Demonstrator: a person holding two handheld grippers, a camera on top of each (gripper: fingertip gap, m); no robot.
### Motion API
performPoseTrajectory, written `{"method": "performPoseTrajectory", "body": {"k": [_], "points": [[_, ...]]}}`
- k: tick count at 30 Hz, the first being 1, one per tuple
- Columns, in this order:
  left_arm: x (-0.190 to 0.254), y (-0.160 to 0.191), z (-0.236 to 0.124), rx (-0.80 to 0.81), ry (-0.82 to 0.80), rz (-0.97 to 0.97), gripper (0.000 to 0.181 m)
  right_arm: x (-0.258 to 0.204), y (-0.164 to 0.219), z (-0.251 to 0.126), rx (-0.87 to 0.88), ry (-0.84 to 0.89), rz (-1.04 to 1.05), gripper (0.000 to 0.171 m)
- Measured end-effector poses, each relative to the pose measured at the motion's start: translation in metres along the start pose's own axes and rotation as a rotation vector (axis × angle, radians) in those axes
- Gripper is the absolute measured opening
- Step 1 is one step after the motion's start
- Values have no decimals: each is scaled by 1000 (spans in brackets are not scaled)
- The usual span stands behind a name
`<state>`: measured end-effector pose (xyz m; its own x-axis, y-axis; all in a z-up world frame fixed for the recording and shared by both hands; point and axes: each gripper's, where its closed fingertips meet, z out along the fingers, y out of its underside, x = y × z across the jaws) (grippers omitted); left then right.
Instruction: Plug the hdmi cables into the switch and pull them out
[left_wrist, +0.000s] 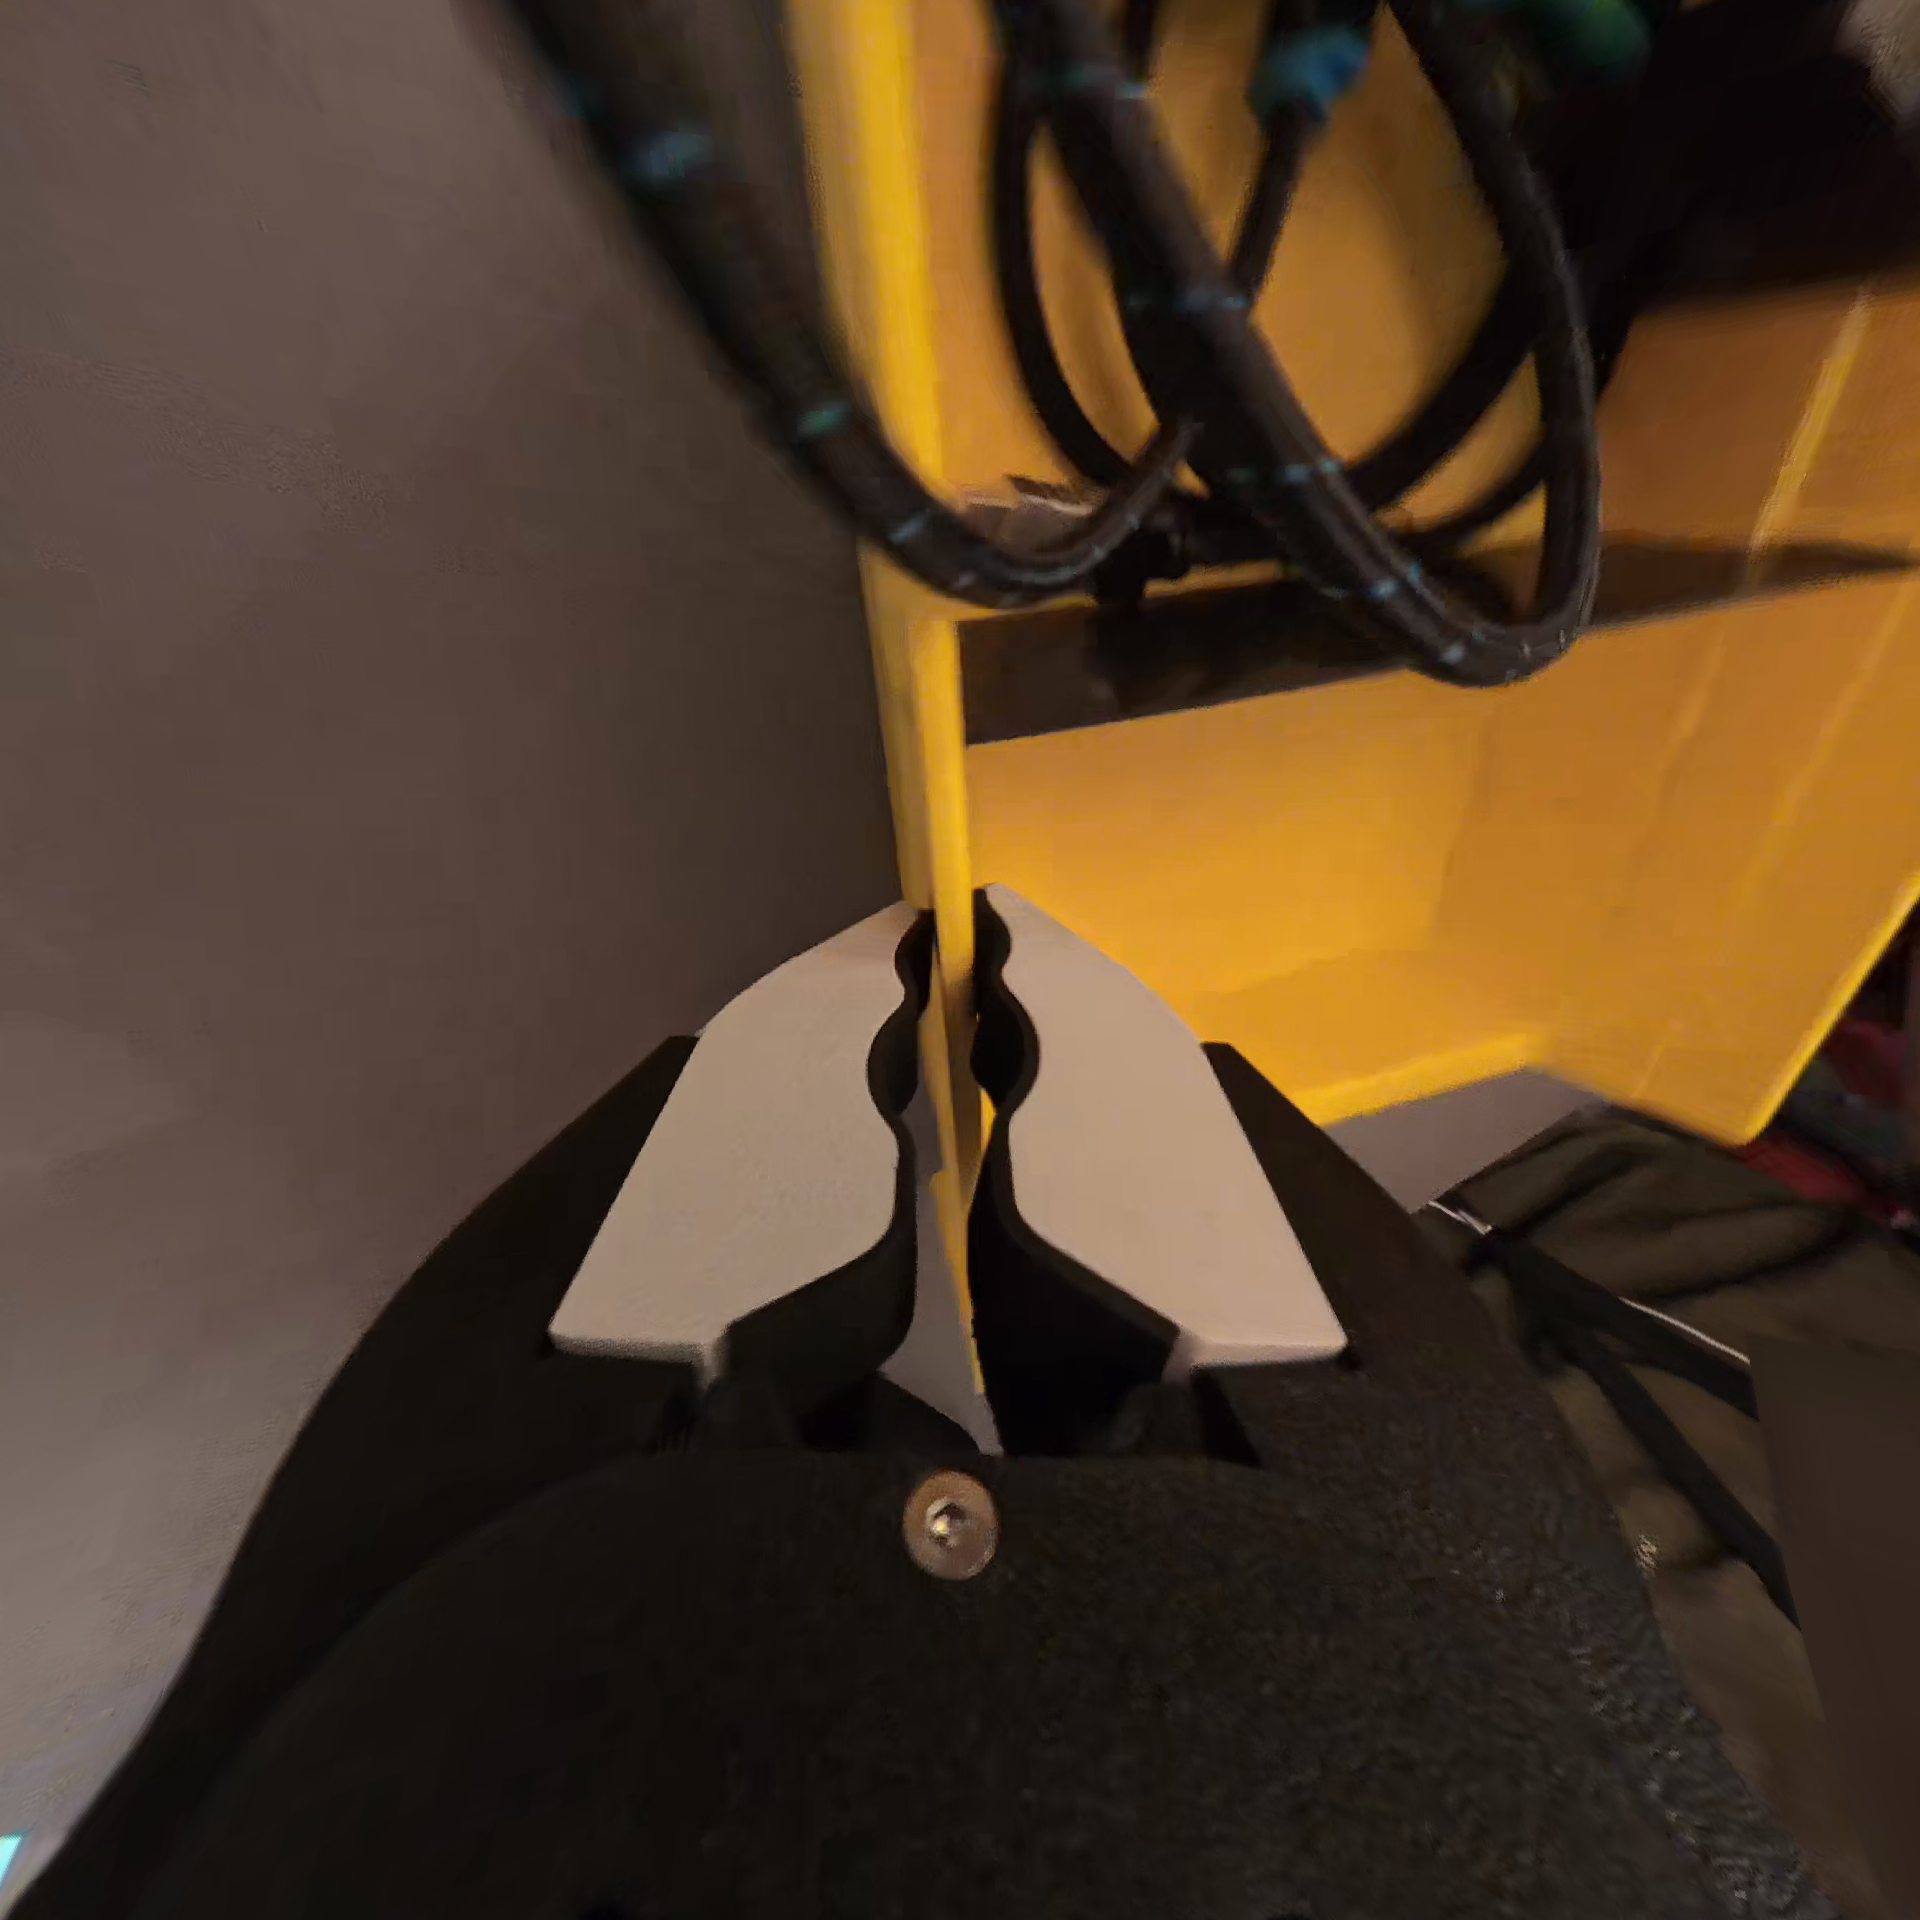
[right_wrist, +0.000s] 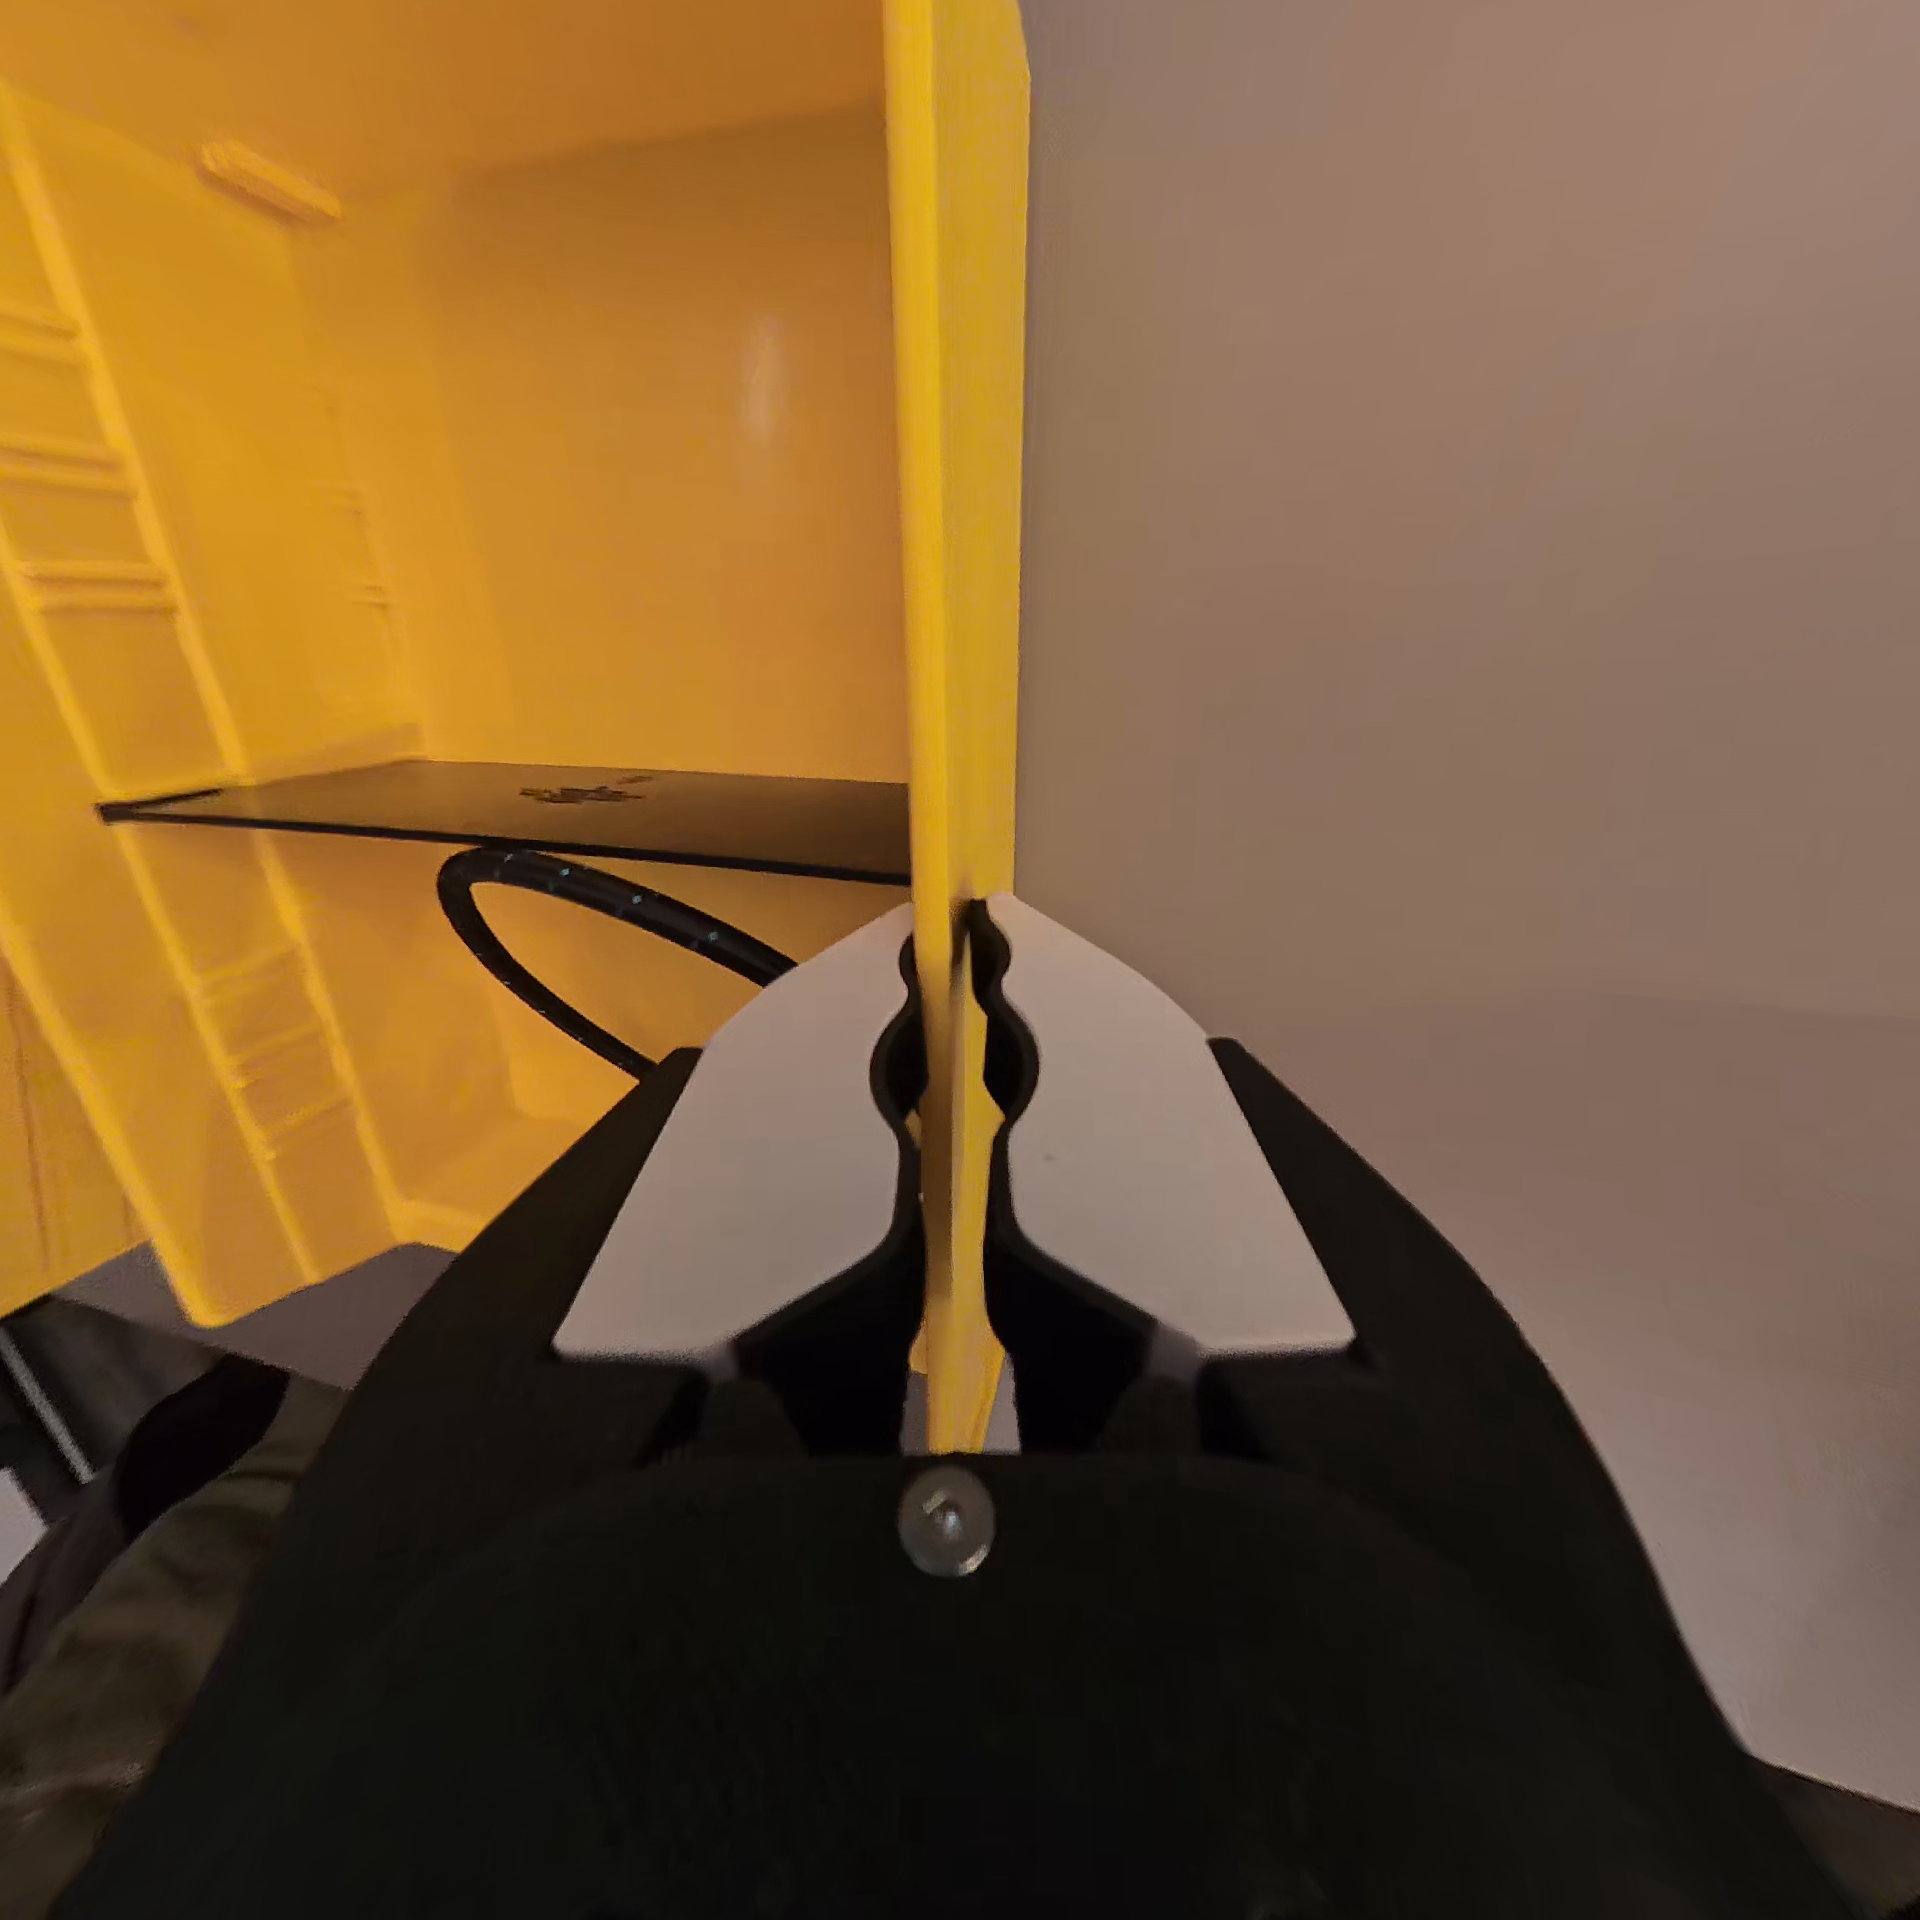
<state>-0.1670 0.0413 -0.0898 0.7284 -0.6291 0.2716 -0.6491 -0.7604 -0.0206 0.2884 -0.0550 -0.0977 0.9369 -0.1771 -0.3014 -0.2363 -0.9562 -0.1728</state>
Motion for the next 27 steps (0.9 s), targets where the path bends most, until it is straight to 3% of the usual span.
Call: {"method": "performPoseTrajectory", "body": {"k": [5, 9, 17, 27], "points": [[-87, 38, -26, 86, -35, -153, 7, -41, -21, 17, 10, 3, -56, 7], [-139, 74, -42, 132, -88, -221, 7, -38, -22, 16, 6, 41, -79, 5], [-186, 133, -58, 225, -16, -398, 6, 3, -5, 0, 6, 57, 42, 6], [-227, 172, -71, 371, 29, -630, 8, 11, 1, -3, -18, 133, -96, 7]]}}
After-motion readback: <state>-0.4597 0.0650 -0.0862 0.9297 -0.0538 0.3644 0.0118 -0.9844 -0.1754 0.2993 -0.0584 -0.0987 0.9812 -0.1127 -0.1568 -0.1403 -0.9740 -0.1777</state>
